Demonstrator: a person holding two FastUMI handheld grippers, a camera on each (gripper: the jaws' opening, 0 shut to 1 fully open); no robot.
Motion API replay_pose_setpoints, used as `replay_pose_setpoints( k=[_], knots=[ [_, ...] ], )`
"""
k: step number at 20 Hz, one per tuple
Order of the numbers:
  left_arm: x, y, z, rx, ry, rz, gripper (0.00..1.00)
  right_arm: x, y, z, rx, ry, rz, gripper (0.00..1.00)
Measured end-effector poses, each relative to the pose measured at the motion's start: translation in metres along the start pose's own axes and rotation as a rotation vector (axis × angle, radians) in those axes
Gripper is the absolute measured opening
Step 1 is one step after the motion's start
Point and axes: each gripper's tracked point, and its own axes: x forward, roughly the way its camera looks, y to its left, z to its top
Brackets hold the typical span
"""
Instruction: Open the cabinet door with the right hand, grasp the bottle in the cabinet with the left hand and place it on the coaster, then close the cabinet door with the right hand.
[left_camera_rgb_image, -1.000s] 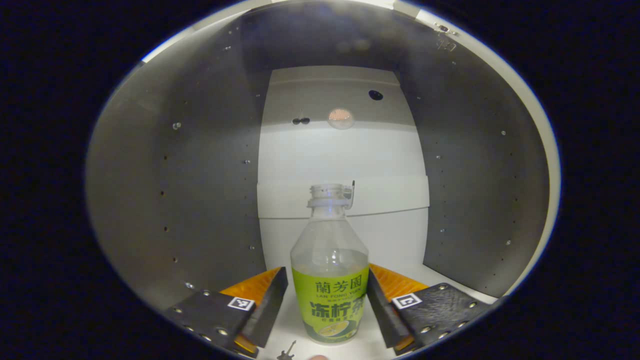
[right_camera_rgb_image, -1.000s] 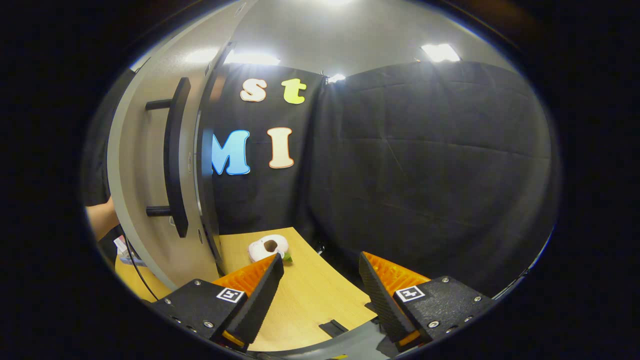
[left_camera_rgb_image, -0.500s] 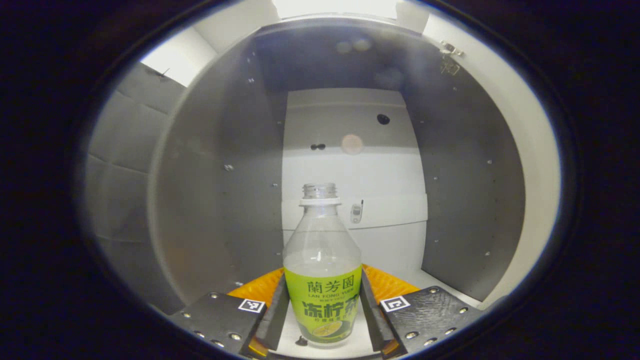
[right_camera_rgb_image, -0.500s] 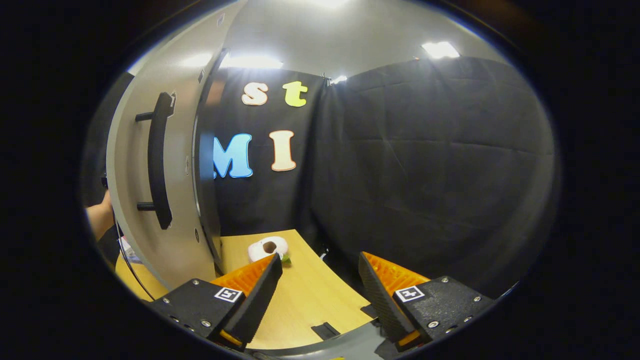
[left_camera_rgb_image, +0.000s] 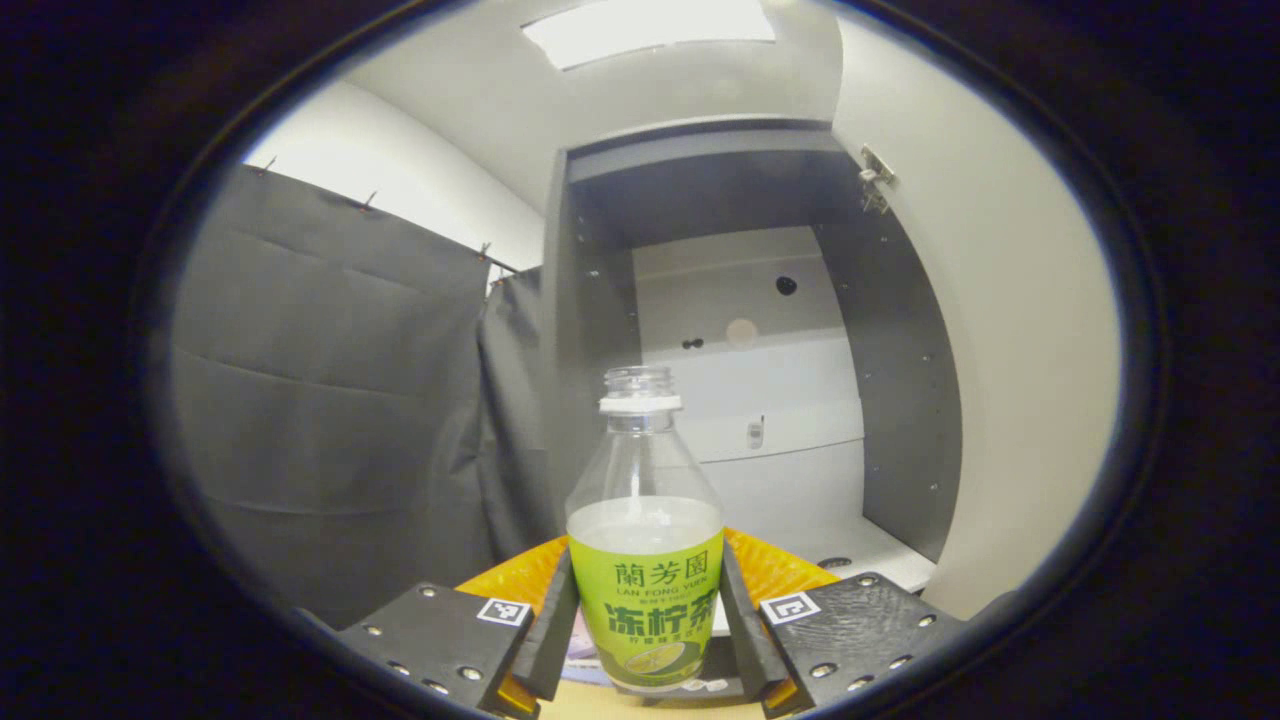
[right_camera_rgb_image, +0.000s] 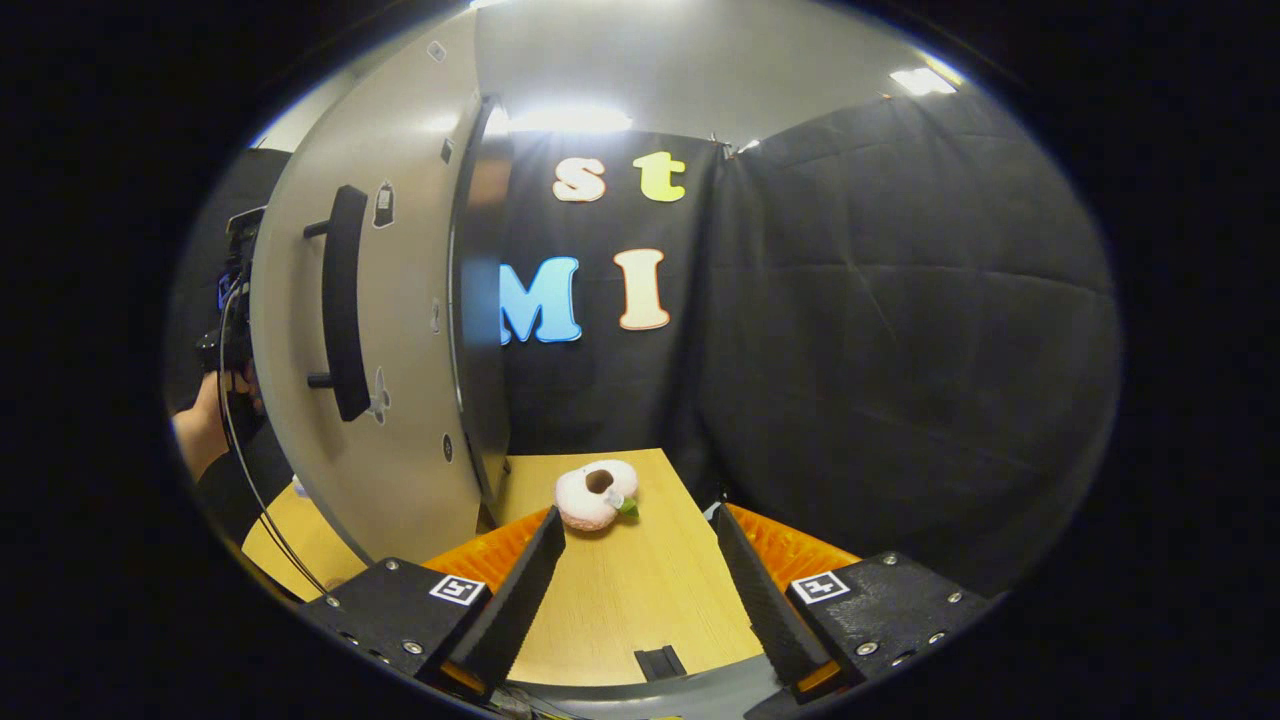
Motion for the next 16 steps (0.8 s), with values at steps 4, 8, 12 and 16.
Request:
replay_pose_setpoints(
  k=[4, 8, 12, 16],
  knots=[
    [-0.072, 0.035, -0.021, -0.032, -0.002, 0.074, 0.72, 0.001, 0.007, -0.012, -0.04, 0.009, 0.079, 0.95],
    [-0.126, 0.054, -0.067, 0.001, 0.001, 0.094, 0.72, 0.012, 0.032, -0.035, -0.024, 0.057, 0.153, 0.95],
    [-0.17, 0.056, -0.122, 0.079, -0.004, 0.096, 0.72, 0.021, 0.035, -0.063, -0.089, 0.093, 0.139, 0.95],
    [-0.199, 0.05, -0.209, 0.074, 0.052, 0.106, 0.72, 0.016, 0.022, -0.105, -0.116, 0.158, 0.074, 0.96]
  ],
)
